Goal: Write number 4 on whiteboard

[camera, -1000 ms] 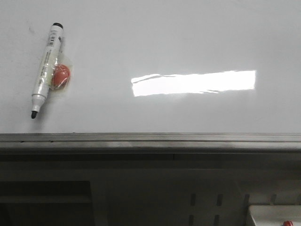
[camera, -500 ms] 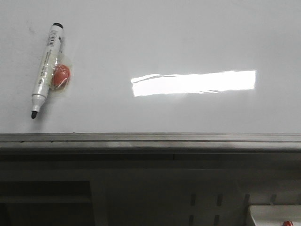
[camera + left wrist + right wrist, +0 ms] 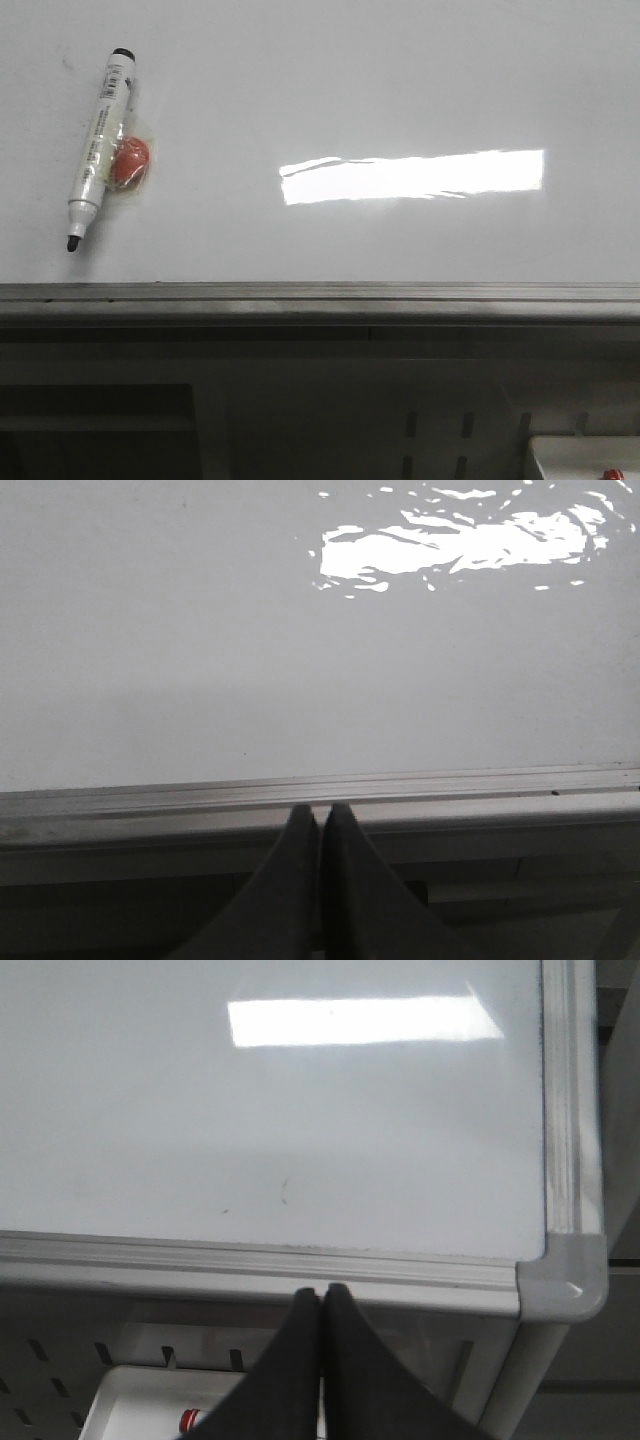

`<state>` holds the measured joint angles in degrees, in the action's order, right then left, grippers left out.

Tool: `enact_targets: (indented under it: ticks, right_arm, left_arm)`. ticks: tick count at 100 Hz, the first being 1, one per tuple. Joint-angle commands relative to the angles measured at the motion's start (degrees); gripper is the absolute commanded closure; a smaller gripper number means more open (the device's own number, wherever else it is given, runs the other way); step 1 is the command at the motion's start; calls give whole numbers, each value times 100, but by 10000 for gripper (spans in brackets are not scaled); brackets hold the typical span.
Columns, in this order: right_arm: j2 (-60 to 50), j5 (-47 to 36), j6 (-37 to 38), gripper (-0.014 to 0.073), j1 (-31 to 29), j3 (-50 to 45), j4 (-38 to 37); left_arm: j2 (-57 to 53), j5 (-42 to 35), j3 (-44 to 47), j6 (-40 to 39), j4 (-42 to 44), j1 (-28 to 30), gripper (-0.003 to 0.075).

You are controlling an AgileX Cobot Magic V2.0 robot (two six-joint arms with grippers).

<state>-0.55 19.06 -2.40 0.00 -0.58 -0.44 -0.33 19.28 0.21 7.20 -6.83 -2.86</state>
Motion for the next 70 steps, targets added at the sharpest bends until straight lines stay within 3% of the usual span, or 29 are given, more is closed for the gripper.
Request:
enact_targets:
  ticks: [1, 15, 29, 54, 70]
  right_arm:
    - [-85, -66, -11, 648, -20, -145, -130]
    - [-85, -93, -11, 648, -20, -145, -130]
    - [-85, -542, -11, 648, -20, -145, -130]
    - [-85, -1033, -11, 648, -20, -145, 89]
    - [-85, -1791, -11, 648, -20, -145, 98]
  left_arm:
    - [-139, -300, 201, -13, -67, 26, 741]
    - [-139, -412, 201, -13, -55, 26, 741]
    - [-139, -695, 201, -59, -694, 26, 741]
    - [-139, -1313, 201, -59, -670, 26, 741]
    - [-127, -1718, 113, -59, -703, 26, 741]
